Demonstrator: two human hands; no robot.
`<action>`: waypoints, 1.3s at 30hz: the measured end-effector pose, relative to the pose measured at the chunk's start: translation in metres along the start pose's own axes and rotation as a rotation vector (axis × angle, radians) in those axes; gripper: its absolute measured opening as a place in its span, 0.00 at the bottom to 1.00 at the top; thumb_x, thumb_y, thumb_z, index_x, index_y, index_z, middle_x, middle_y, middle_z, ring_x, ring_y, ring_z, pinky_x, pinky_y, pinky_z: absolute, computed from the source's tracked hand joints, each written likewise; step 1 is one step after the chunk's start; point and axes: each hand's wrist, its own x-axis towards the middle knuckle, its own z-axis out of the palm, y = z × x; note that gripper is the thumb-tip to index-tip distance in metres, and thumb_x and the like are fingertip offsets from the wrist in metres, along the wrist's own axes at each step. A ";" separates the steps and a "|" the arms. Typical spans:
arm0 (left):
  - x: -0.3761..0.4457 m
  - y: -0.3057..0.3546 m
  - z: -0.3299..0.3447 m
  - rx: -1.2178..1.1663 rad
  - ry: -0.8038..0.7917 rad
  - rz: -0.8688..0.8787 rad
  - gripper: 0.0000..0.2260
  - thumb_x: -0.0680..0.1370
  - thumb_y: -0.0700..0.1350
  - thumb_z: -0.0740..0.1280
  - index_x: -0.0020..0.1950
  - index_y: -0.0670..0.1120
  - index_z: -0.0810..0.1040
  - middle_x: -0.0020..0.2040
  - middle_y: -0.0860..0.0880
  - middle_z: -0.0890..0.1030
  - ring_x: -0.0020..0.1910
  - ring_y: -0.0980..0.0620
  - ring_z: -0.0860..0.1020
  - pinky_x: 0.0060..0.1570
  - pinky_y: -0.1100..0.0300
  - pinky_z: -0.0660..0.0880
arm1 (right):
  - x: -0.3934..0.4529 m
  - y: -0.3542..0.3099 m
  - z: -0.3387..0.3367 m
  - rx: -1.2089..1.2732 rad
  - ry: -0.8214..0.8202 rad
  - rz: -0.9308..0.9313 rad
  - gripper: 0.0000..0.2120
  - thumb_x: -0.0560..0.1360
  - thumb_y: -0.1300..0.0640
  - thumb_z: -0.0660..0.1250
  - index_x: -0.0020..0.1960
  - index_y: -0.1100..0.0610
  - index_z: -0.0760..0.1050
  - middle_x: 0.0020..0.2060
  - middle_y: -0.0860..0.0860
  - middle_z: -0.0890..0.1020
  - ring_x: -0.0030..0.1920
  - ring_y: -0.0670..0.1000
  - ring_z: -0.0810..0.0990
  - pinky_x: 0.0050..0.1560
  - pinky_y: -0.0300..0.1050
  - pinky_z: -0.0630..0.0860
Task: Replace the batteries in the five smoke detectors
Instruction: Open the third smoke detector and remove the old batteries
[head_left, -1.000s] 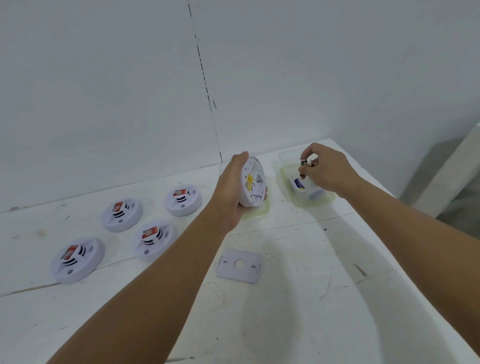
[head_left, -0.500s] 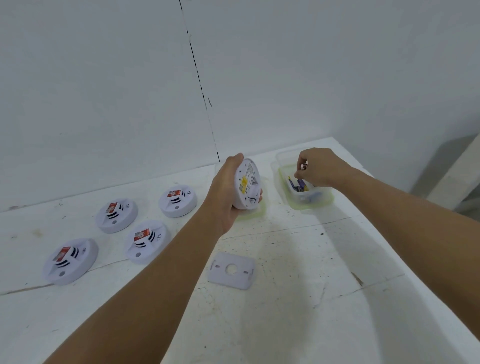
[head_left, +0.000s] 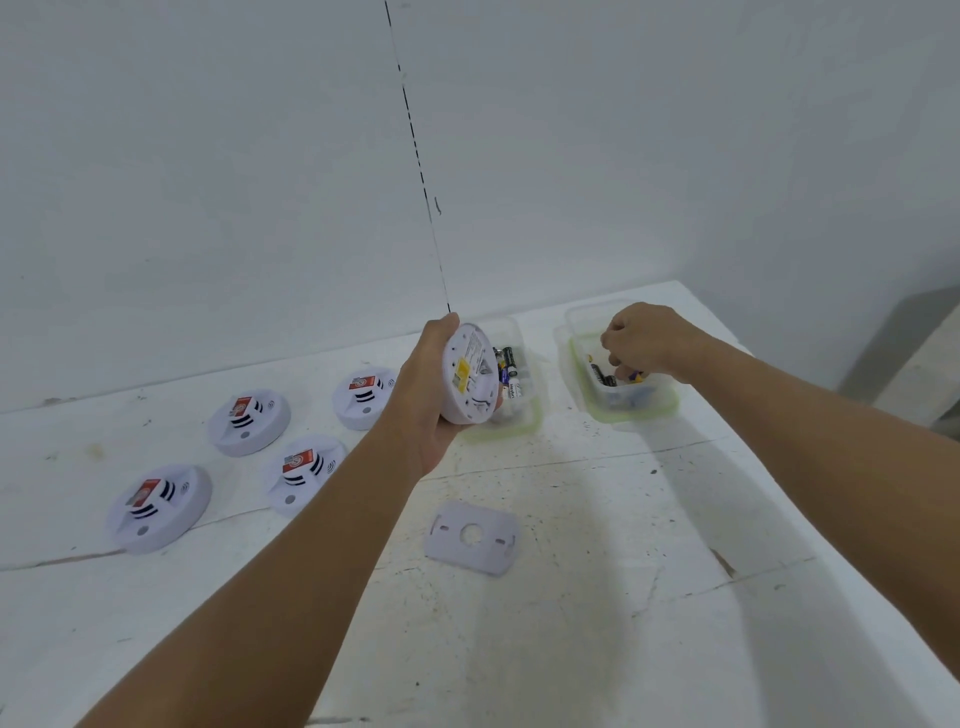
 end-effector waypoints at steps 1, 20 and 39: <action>0.000 0.001 -0.003 -0.004 0.000 0.003 0.18 0.81 0.59 0.67 0.63 0.48 0.82 0.54 0.44 0.86 0.46 0.45 0.85 0.44 0.49 0.83 | 0.000 -0.001 0.000 0.002 0.016 -0.009 0.14 0.80 0.63 0.58 0.58 0.69 0.78 0.48 0.62 0.86 0.45 0.58 0.88 0.55 0.57 0.83; 0.001 0.015 -0.053 -0.074 0.069 0.003 0.15 0.80 0.59 0.68 0.57 0.48 0.81 0.50 0.44 0.84 0.44 0.43 0.83 0.54 0.45 0.82 | -0.001 -0.086 0.072 -0.262 -0.062 -0.514 0.06 0.80 0.57 0.69 0.55 0.52 0.83 0.48 0.44 0.77 0.50 0.47 0.77 0.46 0.41 0.71; 0.010 0.011 -0.067 -0.044 0.087 -0.063 0.17 0.81 0.60 0.67 0.62 0.49 0.80 0.59 0.42 0.83 0.54 0.41 0.82 0.58 0.44 0.81 | 0.026 -0.098 0.090 -0.698 -0.090 -0.483 0.18 0.80 0.62 0.63 0.62 0.42 0.80 0.61 0.43 0.79 0.63 0.52 0.76 0.55 0.50 0.65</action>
